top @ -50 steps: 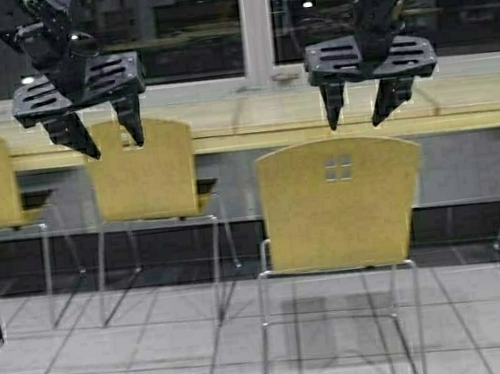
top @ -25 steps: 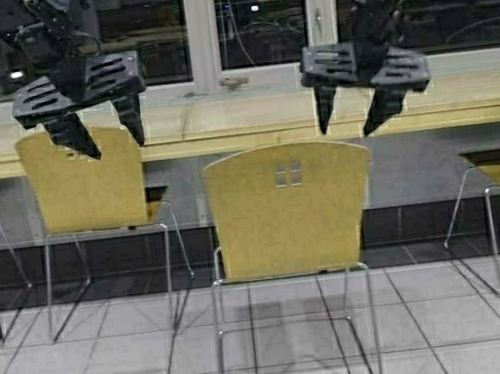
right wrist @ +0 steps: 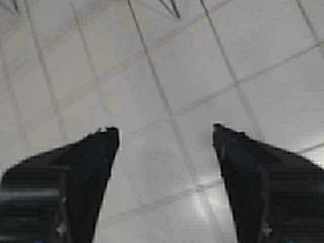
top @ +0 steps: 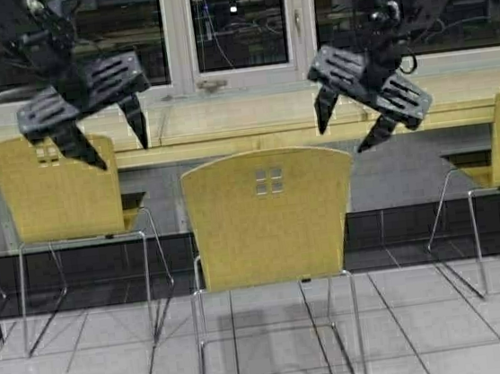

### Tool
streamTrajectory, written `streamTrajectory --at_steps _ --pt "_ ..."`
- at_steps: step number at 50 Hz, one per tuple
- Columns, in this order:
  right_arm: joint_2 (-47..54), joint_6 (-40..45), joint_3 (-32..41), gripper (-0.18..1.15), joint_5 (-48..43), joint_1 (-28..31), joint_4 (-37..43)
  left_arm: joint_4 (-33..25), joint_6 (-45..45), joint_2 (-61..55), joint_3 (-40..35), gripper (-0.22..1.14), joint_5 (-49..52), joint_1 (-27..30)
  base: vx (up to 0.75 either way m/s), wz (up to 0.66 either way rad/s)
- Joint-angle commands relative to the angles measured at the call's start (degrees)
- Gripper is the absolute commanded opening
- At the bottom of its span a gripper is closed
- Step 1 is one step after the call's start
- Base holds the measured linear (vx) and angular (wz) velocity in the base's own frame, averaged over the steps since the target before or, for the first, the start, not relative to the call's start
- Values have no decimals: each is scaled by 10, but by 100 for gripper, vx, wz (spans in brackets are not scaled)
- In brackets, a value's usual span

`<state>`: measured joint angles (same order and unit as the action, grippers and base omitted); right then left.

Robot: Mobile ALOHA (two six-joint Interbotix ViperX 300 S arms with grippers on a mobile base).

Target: Push the chairs under the table

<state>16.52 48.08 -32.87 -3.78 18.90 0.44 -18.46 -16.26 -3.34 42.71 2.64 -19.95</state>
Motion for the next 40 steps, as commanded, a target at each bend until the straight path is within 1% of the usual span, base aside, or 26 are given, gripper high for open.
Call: streamTrajectory --at_steps 1,6,14,17,20,24,40 --pt "-12 -4 11 91 -7 -2 62 -33 -39 -15 -16 92 -25 1 21 0" --pt "-16 -13 7 91 -7 -2 89 -36 -44 -24 -16 92 -32 -4 23 -1" --pt "-20 -11 -11 91 -14 -3 105 -46 -52 -24 -7 92 -32 -9 24 -2" --pt "-21 6 -18 91 -18 -4 121 -73 -62 -23 -2 92 -33 -9 25 7" --pt "-21 11 -23 91 -20 -3 155 -102 -70 -24 -1 92 -36 -9 26 6" --pt "-22 3 -23 91 -20 -5 192 -143 -84 -30 -7 92 -47 -18 28 6" --pt "-20 3 -15 91 -29 0 256 -258 -95 -45 -18 92 -53 -25 27 1"
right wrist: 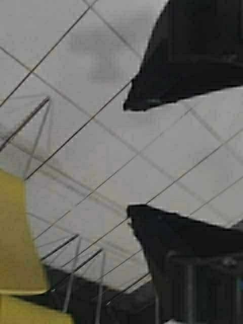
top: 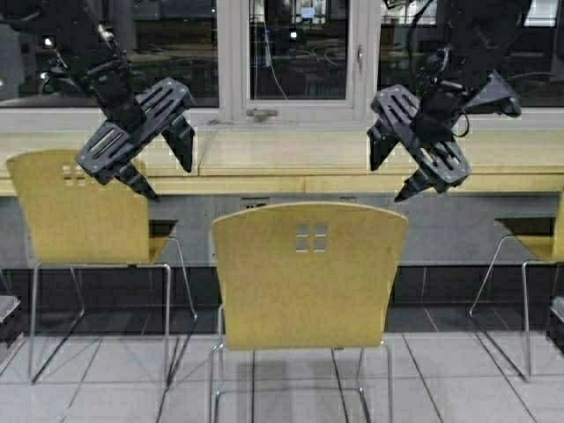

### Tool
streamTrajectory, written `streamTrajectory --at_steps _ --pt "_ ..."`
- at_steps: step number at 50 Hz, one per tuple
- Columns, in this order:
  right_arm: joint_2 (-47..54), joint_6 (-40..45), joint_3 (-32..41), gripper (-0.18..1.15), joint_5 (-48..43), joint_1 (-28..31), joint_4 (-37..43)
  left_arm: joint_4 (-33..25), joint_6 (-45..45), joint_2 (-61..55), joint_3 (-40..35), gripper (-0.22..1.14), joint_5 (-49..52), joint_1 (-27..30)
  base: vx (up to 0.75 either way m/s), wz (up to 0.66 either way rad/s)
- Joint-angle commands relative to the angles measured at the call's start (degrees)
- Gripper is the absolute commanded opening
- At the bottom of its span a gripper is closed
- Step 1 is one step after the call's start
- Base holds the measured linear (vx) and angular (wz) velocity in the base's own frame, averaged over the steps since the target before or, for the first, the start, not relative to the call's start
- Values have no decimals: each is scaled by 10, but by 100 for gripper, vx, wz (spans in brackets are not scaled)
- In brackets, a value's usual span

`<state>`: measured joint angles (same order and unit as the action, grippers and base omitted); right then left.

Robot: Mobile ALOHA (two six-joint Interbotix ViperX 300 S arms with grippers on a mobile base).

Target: Push the chairs under the table

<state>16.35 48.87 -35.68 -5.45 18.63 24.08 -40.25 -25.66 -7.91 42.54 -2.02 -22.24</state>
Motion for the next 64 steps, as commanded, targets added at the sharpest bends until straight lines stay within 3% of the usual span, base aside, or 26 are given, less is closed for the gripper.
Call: streamTrajectory --at_steps 1,22,35,64 --pt "-18 -7 16 91 -14 3 20 -49 -1 0 -17 92 -9 -3 27 -9" --pt "-17 -2 34 91 0 4 25 -147 -24 -13 -20 92 -16 -14 26 -11" --pt "-5 -3 30 91 4 3 32 -154 -28 -40 -25 92 -13 -20 25 1" --pt "11 -4 -56 91 1 0 69 -214 -28 -88 -30 92 -6 -69 23 11"
